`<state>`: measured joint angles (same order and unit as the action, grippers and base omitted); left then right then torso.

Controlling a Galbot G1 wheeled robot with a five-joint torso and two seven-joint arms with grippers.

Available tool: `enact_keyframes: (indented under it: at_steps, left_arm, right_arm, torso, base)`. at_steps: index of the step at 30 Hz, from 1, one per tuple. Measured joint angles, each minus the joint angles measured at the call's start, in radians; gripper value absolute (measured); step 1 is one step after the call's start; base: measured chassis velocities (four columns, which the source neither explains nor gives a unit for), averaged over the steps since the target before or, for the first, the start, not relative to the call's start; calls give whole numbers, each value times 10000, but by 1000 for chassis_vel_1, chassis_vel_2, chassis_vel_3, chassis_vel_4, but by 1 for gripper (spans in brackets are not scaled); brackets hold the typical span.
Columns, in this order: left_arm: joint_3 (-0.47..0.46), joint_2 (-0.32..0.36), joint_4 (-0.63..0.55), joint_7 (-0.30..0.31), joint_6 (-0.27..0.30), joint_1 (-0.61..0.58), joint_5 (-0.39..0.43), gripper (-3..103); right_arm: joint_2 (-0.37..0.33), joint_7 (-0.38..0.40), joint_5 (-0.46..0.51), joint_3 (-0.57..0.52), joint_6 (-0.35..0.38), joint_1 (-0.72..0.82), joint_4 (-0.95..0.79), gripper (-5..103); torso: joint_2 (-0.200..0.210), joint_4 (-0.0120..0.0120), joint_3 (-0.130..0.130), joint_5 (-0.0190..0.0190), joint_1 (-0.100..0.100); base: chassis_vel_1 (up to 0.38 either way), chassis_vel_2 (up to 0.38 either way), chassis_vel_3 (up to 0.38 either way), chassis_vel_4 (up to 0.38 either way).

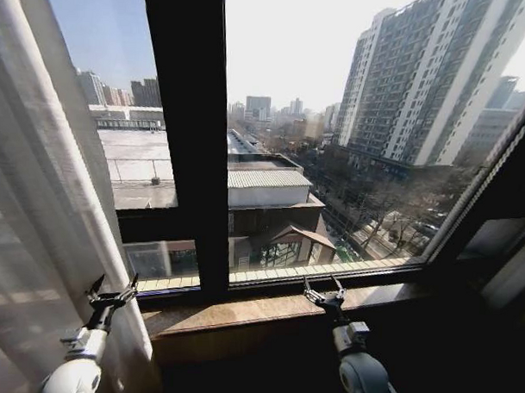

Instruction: Open the curtains by pulling them apart, changing their state from closed to fully open.

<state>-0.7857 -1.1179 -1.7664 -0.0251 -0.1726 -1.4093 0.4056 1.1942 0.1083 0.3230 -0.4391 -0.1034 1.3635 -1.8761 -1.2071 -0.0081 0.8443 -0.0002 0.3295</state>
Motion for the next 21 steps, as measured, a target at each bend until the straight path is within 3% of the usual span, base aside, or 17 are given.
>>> enact_keyframes:
  at_steps: [9,11,12,18,21]
  left_arm:
    - [281,-222,332,254,297,442,210,59]
    - [282,-250,344,254,295,449,226,59]
    - [283,-284,346,251,285,450,270,48]
    - [266,-324,338,189,232,429,371,32]
    - [236,-340,317,154,229,401,371,15]
  right_arm:
    - [0,0,0,0,0,0,0,100]
    - [0,0,0,0,0,0,0,100]
    - [0,0,0,0,0,0,0,100]
    - [0,0,0,0,0,0,0,100]
    - [-1,0,0,0,0,0,0,100]
  torso:
    - [0,0,0,-1,0]
    - [0,0,0,-1,0]
    - [0,0,0,-1,0]
    - [0,0,0,0,0]
    - [0,0,0,0,0]
  base:
    - [0,0,0,0]
    - [0,0,0,0]
    - [0,0,0,0]
    - [0,0,0,0]
    - [0,0,0,0]
